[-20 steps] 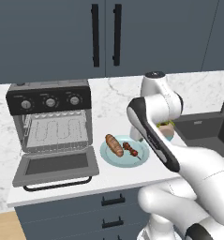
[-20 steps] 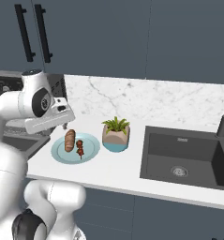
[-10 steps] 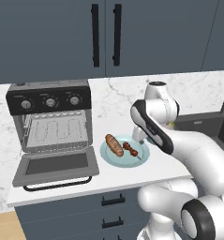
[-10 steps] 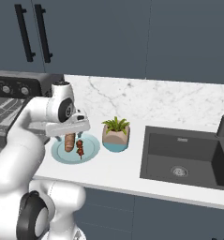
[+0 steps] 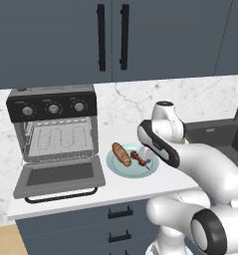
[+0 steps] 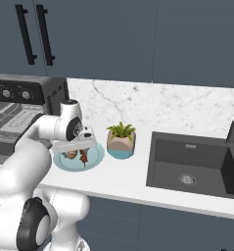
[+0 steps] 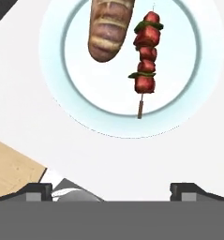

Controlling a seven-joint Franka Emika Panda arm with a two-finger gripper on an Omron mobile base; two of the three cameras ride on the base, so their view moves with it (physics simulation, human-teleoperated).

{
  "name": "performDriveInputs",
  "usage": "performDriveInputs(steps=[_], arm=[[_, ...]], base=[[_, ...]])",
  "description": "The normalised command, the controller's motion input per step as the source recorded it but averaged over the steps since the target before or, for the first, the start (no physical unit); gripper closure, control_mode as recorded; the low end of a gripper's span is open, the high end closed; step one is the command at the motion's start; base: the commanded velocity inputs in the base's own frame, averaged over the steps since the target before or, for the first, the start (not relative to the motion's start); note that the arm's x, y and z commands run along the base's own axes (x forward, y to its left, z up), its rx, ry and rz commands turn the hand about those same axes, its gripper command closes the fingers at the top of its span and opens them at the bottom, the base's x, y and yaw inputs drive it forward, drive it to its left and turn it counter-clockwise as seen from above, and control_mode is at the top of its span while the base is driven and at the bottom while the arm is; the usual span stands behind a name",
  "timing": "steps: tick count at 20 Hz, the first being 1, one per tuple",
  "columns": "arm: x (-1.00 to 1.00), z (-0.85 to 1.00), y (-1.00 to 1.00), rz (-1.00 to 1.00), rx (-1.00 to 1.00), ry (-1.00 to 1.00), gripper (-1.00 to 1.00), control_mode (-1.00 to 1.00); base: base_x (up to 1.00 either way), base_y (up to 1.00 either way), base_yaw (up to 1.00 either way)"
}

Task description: Pick up the kebab skewer and baguette bread, and place them inside the toaster oven. Close the toaster oven door and start by setting the timer.

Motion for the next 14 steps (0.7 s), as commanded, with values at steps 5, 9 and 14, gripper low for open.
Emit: performDriveInputs(steps=[5,9,14], arm=[[0.56,-0.35,0.00,-0.02,0.00,0.00,-1.00,-1.00],[0.51,-0.34,0.00,-0.02,0.00,0.00,-1.00,-1.00],[0.27,-0.36,0.00,-0.01,0.00,0.00,-1.00,-1.00]], base=[[0.00,0.00,0.00],[0.00,0.00,0.00],[0.00,0.00,0.00]])
